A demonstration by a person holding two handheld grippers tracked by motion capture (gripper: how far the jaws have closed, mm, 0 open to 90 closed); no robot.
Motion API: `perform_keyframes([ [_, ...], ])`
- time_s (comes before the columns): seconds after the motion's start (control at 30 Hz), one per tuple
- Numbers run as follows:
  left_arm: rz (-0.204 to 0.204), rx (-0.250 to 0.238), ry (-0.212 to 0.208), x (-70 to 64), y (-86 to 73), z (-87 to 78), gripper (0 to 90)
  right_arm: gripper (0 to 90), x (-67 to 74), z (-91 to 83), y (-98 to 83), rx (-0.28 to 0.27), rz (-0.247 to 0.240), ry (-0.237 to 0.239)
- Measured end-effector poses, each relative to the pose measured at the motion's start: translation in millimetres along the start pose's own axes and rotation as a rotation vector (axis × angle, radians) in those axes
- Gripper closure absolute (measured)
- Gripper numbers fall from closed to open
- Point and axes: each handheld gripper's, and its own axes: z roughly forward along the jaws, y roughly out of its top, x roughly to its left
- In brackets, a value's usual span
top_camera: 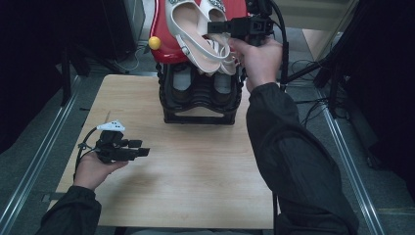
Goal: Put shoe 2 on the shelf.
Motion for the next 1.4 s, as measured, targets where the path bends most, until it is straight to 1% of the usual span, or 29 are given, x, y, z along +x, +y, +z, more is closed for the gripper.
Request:
perform_keyframes([
  [0.13, 0.002, 0.0, -0.007, -0.2, 0.6, 0.9, 46.3, 86.1, -4.5, 7.7, 5.7, -0.032, 0.039, 0.005],
  [0.2, 0.001, -0.001, -0.011, -0.4, 0.8, 1.1, 46.3, 86.1, -5.4, 11.0, 9.4, -0.041, 0.042, -0.004],
  [0.43, 0.002, -0.003, -0.024, 0.5, 1.6, 1.6, 46.2, 86.1, -10.9, 19.3, 24.7, -0.084, 0.057, -0.047],
  [0.47, 0.0, -0.003, -0.023, 0.6, 1.6, 1.5, 46.2, 86.1, -11.7, 19.7, 26.4, -0.104, 0.06, -0.067],
  [0.5, 0.002, 0.0, -0.027, 1.1, 1.6, 1.2, 46.2, 86.1, -12.7, 20.1, 27.6, -0.112, 0.054, -0.077],
  [0.53, 0.003, -0.002, -0.026, 1.2, 1.7, 1.1, 46.2, 86.1, -14.8, 20.1, 28.9, -0.132, 0.066, -0.091],
  [0.6, 0.003, -0.003, -0.029, 1.1, 1.7, 1.1, 46.2, 86.1, -20.4, 20.9, 31.1, -0.151, 0.086, -0.102],
  [0.8, 0.006, 0.002, -0.029, 0.2, 2.5, 3.6, 46.2, 86.1, -33.7, 26.0, 35.9, -0.183, 0.134, -0.134],
  [0.83, 0.013, 0.005, -0.031, 0.3, 2.7, 3.7, 46.2, 86.1, -35.0, 26.7, 36.6, -0.184, 0.141, -0.139],
  [0.87, 0.016, 0.005, -0.031, 0.1, 2.9, 3.9, 46.2, 86.1, -36.7, 27.9, 37.1, -0.195, 0.142, -0.139],
  [0.9, 0.017, 0.006, -0.03, 0.0, 3.0, 3.9, 46.2, 86.1, -37.0, 28.6, 38.0, -0.192, 0.149, -0.136],
  [0.93, 0.018, 0.007, -0.03, 0.0, 3.0, 4.0, 46.2, 86.1, -36.6, 29.8, 38.8, -0.201, 0.147, -0.139],
  [0.97, 0.014, 0.007, -0.031, -0.1, 2.9, 4.0, 46.2, 86.1, -35.3, 30.7, 40.0, -0.194, 0.142, -0.146],
  [1.0, 0.015, 0.007, -0.03, 0.0, 2.9, 3.9, 46.2, 86.1, -32.9, 31.3, 41.2, -0.197, 0.128, -0.169],
  [1.1, 0.014, 0.006, -0.032, 0.3, 3.0, 3.7, 46.2, 86.1, -30.0, 32.1, 43.7, -0.192, 0.107, -0.195],
  [1.13, 0.016, 0.007, -0.032, 0.2, 3.0, 3.7, 46.2, 86.1, -30.3, 32.7, 44.5, -0.192, 0.108, -0.207],
  [1.17, 0.017, 0.005, -0.032, -0.3, 3.0, 3.7, 46.3, 86.1, -30.9, 33.1, 44.8, -0.196, 0.109, -0.206],
  [1.23, 0.017, 0.003, -0.036, -0.8, 3.3, 3.4, 46.2, 86.1, -28.7, 34.2, 45.3, -0.214, 0.097, -0.228],
  [1.27, 0.018, 0.003, -0.037, -0.8, 3.4, 3.4, 46.2, 86.1, -27.7, 34.9, 45.6, -0.218, 0.099, -0.234],
  [1.3, 0.017, 0.004, -0.037, -1.0, 3.3, 3.5, 46.3, 86.1, -27.4, 36.4, 46.6, -0.222, 0.09, -0.247],
  [1.33, 0.018, 0.005, -0.038, -1.0, 3.2, 3.6, 46.3, 86.1, -26.3, 36.9, 47.0, -0.229, 0.09, -0.261],
  [1.37, 0.02, 0.005, -0.038, -1.0, 3.2, 3.6, 46.3, 86.1, -25.8, 37.6, 47.6, -0.229, 0.09, -0.265],
  [1.4, 0.021, 0.004, -0.038, -0.8, 3.2, 3.5, 46.3, 86.1, -26.5, 38.8, 48.4, -0.229, 0.077, -0.274],
])
